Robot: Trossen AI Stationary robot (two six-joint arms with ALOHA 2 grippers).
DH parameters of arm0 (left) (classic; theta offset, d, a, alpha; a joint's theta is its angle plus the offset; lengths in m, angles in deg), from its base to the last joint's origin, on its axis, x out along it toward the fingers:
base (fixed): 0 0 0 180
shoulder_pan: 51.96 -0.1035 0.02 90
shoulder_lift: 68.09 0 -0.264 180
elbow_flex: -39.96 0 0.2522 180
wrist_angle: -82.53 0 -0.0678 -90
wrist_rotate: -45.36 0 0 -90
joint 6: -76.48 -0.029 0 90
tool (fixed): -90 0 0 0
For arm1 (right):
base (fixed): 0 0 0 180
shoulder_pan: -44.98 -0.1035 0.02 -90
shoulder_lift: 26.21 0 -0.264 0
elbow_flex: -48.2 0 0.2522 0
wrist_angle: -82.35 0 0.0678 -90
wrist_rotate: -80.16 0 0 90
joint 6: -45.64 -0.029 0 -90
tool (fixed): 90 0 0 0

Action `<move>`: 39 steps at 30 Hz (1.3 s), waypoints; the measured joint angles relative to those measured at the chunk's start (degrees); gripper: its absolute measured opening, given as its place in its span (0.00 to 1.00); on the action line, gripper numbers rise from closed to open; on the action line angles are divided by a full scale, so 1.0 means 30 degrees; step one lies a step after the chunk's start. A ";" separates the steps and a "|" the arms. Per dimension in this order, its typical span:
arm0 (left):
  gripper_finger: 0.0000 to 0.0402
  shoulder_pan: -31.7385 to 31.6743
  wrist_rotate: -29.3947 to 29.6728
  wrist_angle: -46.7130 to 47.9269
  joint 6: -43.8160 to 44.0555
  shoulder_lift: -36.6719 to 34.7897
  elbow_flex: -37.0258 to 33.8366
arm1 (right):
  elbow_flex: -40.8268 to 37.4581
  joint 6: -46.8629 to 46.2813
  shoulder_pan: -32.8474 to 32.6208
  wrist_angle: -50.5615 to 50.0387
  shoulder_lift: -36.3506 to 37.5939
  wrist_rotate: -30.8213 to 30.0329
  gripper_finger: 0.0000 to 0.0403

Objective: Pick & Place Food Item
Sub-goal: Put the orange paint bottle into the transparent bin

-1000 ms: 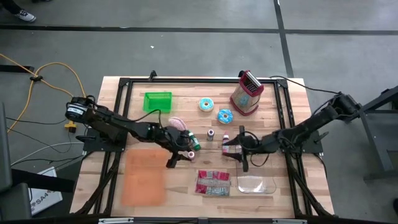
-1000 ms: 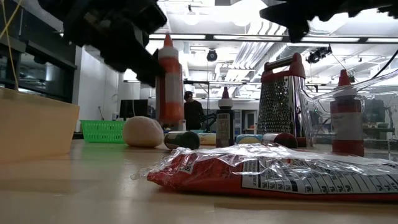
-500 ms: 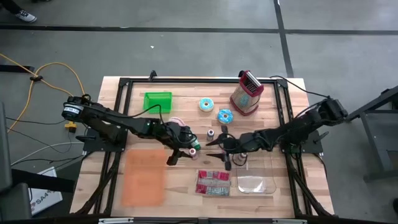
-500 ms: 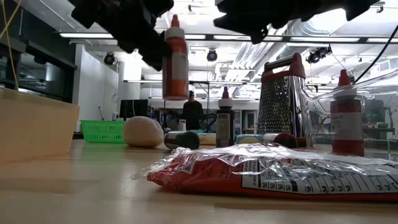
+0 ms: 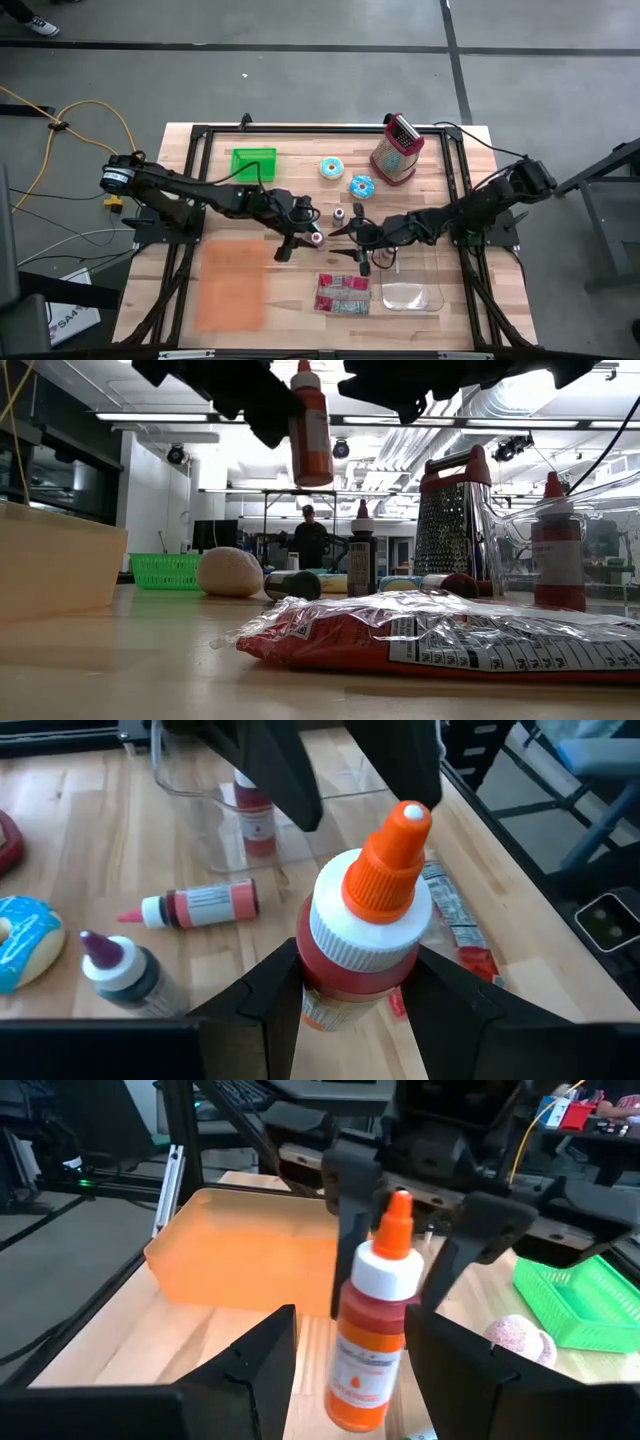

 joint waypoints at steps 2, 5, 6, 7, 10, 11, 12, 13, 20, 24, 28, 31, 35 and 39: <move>0.37 -0.0119 0.0015 0.0297 -0.0094 0.0012 0.0229 | 0.0000 0.0331 0.0007 0.0000 0.0004 -0.0101 0.44; 0.37 -0.0153 0.0038 0.0574 -0.0141 0.0022 0.0646 | 0.0000 0.0406 0.0007 -0.0032 0.0045 -0.0181 0.44; 0.37 -0.0152 0.0044 0.0699 -0.0149 0.0022 0.0767 | 0.0000 0.0487 0.0007 -0.0090 0.0053 -0.0368 0.44; 0.37 -0.0146 0.0036 0.0949 -0.0162 0.0022 0.0882 | 0.0000 0.0708 0.0003 -0.0268 0.0103 -0.0700 0.44; 0.37 -0.0146 0.0044 0.1541 -0.0217 0.0022 0.1262 | -0.0015 0.1275 -0.0198 -0.1039 0.0587 -0.1777 0.44; 0.37 -0.0146 0.0044 0.1537 -0.0217 0.0022 0.1330 | -0.0015 0.1288 -0.0247 -0.1111 0.0769 -0.2037 0.44; 0.37 -0.0146 0.0044 0.1520 -0.0220 0.0022 0.1341 | -0.0015 0.1287 -0.0248 -0.1244 0.0958 -0.2128 0.44; 0.37 -0.0146 0.0044 0.1545 -0.0220 0.0022 0.1341 | -0.0015 0.1284 -0.0248 -0.1337 0.1099 -0.2161 0.44; 0.37 -0.0146 0.0124 0.1025 -0.0380 0.0574 0.1363 | -0.0022 0.1262 -0.0200 -0.1175 0.1158 -0.1683 0.44; 0.37 -0.0382 0.0040 0.1231 -0.0583 0.1114 0.1959 | -0.0036 0.1238 -0.0197 -0.1178 0.1158 -0.1815 0.44; 0.37 -0.0569 0.0032 0.1467 -0.0725 0.1505 0.2435 | -0.0029 0.1283 -0.0256 -0.1290 0.1340 -0.2089 0.44; 0.37 -0.0641 0.0044 0.1590 -0.0788 0.1727 0.2689 | -0.0029 0.1238 -0.0204 -0.1648 0.1335 -0.2177 0.44; 0.37 -0.0627 0.0013 0.1627 -0.0931 0.2062 0.2823 | -0.0029 0.1231 -0.0197 -0.1516 0.1333 -0.2181 0.44; 0.37 -0.0627 0.0000 0.1349 -0.1036 0.2158 0.2848 | -0.0029 0.1202 -0.0140 -0.1574 0.1333 -0.2171 0.44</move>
